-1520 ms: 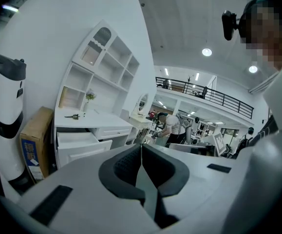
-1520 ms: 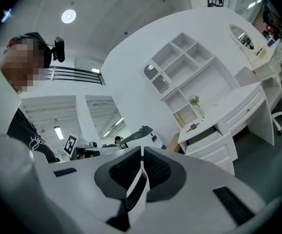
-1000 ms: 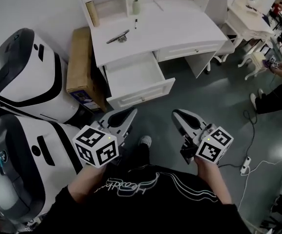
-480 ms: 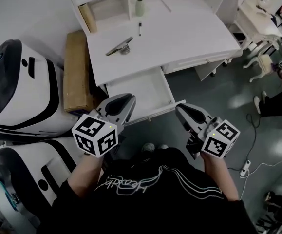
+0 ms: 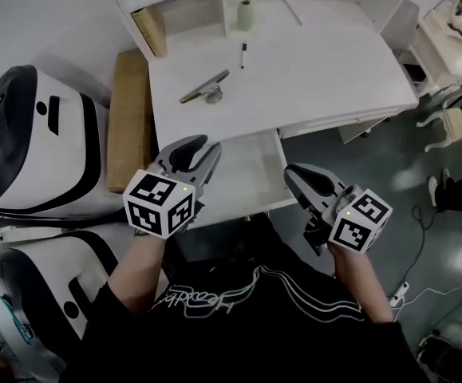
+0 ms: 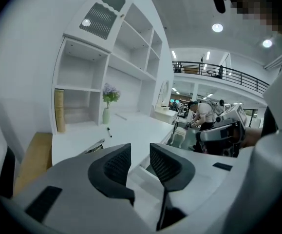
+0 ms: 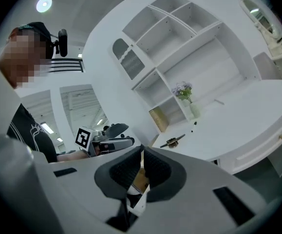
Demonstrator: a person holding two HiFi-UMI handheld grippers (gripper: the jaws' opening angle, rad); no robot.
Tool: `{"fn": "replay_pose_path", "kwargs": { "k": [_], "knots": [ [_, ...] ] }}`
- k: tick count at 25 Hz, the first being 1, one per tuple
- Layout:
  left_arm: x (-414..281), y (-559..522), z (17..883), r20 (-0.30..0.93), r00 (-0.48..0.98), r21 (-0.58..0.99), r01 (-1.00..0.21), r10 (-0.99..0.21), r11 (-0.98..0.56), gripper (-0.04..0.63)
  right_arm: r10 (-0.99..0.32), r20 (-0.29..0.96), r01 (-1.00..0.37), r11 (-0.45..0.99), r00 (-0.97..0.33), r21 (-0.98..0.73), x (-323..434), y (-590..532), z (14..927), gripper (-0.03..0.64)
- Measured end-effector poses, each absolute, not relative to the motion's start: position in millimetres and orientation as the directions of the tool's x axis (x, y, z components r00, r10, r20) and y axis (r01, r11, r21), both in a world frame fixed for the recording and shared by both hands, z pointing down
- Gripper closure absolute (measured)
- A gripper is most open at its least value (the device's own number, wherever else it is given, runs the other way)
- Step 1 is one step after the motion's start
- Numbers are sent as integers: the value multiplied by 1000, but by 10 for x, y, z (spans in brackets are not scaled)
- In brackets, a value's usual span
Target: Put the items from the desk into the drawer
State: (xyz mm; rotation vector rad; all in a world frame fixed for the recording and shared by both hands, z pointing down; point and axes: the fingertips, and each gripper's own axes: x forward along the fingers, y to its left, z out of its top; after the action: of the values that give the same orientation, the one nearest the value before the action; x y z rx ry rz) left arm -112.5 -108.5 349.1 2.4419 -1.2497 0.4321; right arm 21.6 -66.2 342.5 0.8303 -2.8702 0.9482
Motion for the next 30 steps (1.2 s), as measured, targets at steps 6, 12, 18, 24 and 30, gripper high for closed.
{"fn": "replay_pose_path", "kwargs": {
  "k": [6,12,18,24,30],
  "knots": [
    [-1214,-1785,3822,498,496,173,-861,-711,-478,411,-427,184,-447,673,-885,-589,250,-1274,3578,568],
    [-1331,-2381,4171,572,385,-33,-872,-724,-489,391,-411,192,-436,659,-891,-612,315,-1722,3710,568],
    [-1499,-2829,4695,648,305,-111,-869,-698,-483,379,-402,215,-436,614,-890,-658,387,-1907,3922,568],
    [-1575,-3121,5016,691,241,-211,-834,-681,-510,413,-395,281,-478,609,-875,-633,495,-1942,4167,568],
    [-1589,-3268,5121,702,210,-269,-807,-681,-526,480,-398,289,-486,605,-871,-631,540,-1958,4199,568]
  ]
}}
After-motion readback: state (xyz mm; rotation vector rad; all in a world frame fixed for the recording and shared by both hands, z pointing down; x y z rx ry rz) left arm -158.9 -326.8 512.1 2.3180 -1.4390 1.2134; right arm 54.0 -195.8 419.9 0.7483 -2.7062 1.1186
